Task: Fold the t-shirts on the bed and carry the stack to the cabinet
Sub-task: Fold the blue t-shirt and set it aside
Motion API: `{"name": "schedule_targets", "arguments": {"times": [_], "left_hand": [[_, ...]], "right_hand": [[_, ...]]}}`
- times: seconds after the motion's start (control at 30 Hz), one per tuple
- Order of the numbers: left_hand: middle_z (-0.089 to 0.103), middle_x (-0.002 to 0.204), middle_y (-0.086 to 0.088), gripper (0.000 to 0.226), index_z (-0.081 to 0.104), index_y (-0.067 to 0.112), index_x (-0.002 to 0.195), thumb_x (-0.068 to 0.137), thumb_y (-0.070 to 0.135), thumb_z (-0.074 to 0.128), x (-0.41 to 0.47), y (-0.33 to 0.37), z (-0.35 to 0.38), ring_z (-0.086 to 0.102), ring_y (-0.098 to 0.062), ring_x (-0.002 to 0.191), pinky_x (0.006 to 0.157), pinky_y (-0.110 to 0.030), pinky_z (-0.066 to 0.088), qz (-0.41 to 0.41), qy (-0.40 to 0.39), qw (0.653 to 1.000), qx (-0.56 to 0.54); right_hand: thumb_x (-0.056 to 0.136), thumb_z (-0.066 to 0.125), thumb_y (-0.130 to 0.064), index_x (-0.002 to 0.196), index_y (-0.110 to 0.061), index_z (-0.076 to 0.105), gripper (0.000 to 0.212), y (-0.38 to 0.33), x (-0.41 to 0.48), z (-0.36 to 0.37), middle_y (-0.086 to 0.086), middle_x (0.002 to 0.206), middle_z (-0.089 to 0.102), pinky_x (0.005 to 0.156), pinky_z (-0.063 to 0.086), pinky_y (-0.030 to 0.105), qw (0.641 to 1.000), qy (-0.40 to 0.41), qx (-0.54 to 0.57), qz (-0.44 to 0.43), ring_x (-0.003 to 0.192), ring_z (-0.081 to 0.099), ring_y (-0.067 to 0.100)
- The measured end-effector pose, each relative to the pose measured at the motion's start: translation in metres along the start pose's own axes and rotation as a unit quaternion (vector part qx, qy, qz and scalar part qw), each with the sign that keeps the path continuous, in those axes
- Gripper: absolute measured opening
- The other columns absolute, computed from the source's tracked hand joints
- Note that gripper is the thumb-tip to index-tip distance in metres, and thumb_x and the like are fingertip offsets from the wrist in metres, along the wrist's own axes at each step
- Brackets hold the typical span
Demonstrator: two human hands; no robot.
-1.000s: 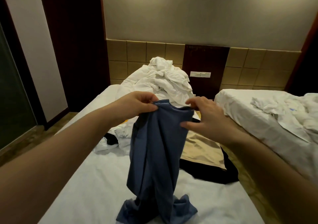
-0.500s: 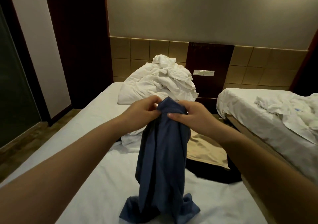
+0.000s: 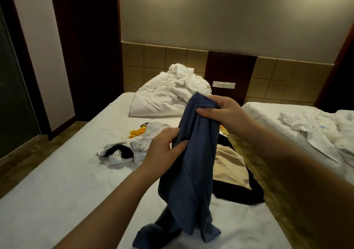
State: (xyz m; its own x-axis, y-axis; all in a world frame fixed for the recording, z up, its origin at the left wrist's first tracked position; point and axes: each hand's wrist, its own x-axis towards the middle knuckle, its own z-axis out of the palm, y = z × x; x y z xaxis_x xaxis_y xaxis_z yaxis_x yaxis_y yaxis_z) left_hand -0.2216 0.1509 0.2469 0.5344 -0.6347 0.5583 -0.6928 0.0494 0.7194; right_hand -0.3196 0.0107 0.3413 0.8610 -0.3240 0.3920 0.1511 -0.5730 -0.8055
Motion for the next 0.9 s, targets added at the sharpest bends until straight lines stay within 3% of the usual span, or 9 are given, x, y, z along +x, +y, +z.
{"name": "schedule_targets", "arguments": {"times": [0.13, 0.23, 0.33, 0.5, 0.6, 0.67, 0.77, 0.83, 0.9], "left_hand": [[0.065, 0.101, 0.004, 0.015, 0.062, 0.038, 0.088, 0.075, 0.034, 0.066, -0.002, 0.001, -0.003, 0.060, -0.012, 0.096, 0.086, -0.029, 0.050, -0.104, -0.050, 0.988, -0.100], [0.069, 0.097, 0.007, 0.017, 0.065, 0.033, 0.093, 0.086, 0.018, 0.064, -0.006, 0.000, -0.004, 0.064, -0.006, 0.092, 0.080, -0.019, 0.051, -0.151, -0.134, 0.971, -0.128], [0.072, 0.088, 0.005, 0.014, 0.070, 0.020, 0.092, 0.084, 0.010, 0.064, -0.011, -0.003, -0.010, 0.066, -0.003, 0.081, 0.072, -0.015, 0.052, -0.173, -0.101, 0.962, -0.188], [0.072, 0.079, 0.003, 0.011, 0.071, 0.015, 0.084, 0.084, 0.006, 0.063, -0.009, -0.001, -0.027, 0.066, -0.010, 0.079, 0.074, -0.021, 0.053, -0.199, -0.018, 0.947, -0.250], [0.068, 0.080, -0.002, 0.010, 0.066, 0.017, 0.089, 0.084, 0.008, 0.064, -0.003, 0.012, -0.039, 0.061, -0.005, 0.071, 0.066, -0.012, 0.047, -0.145, 0.027, 0.974, -0.173], [0.065, 0.084, -0.001, 0.019, 0.061, 0.022, 0.104, 0.087, 0.015, 0.063, 0.003, 0.017, -0.050, 0.058, -0.001, 0.070, 0.062, -0.006, 0.044, -0.103, 0.035, 0.993, -0.050], [0.067, 0.097, 0.000, 0.022, 0.067, 0.021, 0.110, 0.088, 0.024, 0.061, 0.008, 0.018, -0.060, 0.054, -0.007, 0.080, 0.074, -0.015, 0.041, -0.062, 0.011, 0.979, 0.195], [0.068, 0.104, -0.004, 0.021, 0.070, 0.017, 0.105, 0.091, 0.025, 0.057, 0.010, 0.020, -0.063, 0.055, -0.017, 0.088, 0.080, -0.024, 0.040, -0.064, 0.005, 0.963, 0.262], [0.067, 0.101, -0.008, 0.019, 0.066, 0.017, 0.104, 0.095, 0.023, 0.050, 0.013, 0.021, -0.064, 0.059, -0.023, 0.082, 0.073, -0.025, 0.043, -0.068, 0.008, 0.963, 0.259]], "right_hand": [[0.085, 0.065, -0.018, 0.095, -0.019, 0.065, 0.011, -0.007, -0.003, -0.005, 0.004, 0.096, 0.065, 0.088, 0.050, 0.035, 0.999, -0.020, -0.038, -0.003, 0.094, 0.061, 0.019], [0.085, 0.065, -0.021, 0.098, -0.014, 0.064, 0.016, -0.011, -0.008, -0.011, 0.004, 0.093, 0.065, 0.079, 0.051, 0.025, 0.997, -0.029, -0.070, 0.002, 0.084, 0.061, 0.006], [0.086, 0.064, -0.023, 0.088, -0.025, 0.061, 0.005, -0.011, -0.016, -0.019, -0.007, 0.085, 0.062, 0.067, 0.048, 0.015, 0.995, -0.003, -0.098, 0.004, 0.075, 0.060, -0.001], [0.084, 0.066, -0.030, 0.084, -0.026, 0.053, 0.014, 0.004, -0.026, -0.032, -0.005, 0.083, 0.058, 0.066, 0.043, 0.019, 0.976, 0.098, -0.193, 0.014, 0.076, 0.054, 0.007], [0.081, 0.069, -0.032, 0.085, -0.031, 0.050, 0.019, 0.005, -0.030, -0.039, -0.010, 0.085, 0.057, 0.064, 0.040, 0.017, 0.975, 0.066, -0.207, 0.054, 0.078, 0.053, 0.004], [0.080, 0.069, -0.034, 0.085, -0.032, 0.053, 0.017, 0.002, -0.032, -0.046, -0.011, 0.086, 0.059, 0.062, 0.040, 0.016, 0.968, -0.002, -0.220, 0.125, 0.079, 0.055, 0.004], [0.079, 0.070, -0.039, 0.087, -0.027, 0.061, 0.017, 0.004, -0.037, -0.047, -0.007, 0.087, 0.064, 0.064, 0.045, 0.017, 0.943, -0.090, -0.246, 0.207, 0.080, 0.060, 0.008], [0.077, 0.071, -0.038, 0.095, -0.023, 0.064, 0.024, 0.006, -0.041, -0.042, -0.004, 0.093, 0.066, 0.075, 0.051, 0.023, 0.946, -0.099, -0.220, 0.216, 0.087, 0.062, 0.012], [0.080, 0.069, -0.037, 0.106, -0.021, 0.064, 0.032, 0.010, -0.043, -0.039, -0.002, 0.103, 0.067, 0.088, 0.050, 0.030, 0.957, -0.101, -0.179, 0.205, 0.096, 0.063, 0.015]]}}
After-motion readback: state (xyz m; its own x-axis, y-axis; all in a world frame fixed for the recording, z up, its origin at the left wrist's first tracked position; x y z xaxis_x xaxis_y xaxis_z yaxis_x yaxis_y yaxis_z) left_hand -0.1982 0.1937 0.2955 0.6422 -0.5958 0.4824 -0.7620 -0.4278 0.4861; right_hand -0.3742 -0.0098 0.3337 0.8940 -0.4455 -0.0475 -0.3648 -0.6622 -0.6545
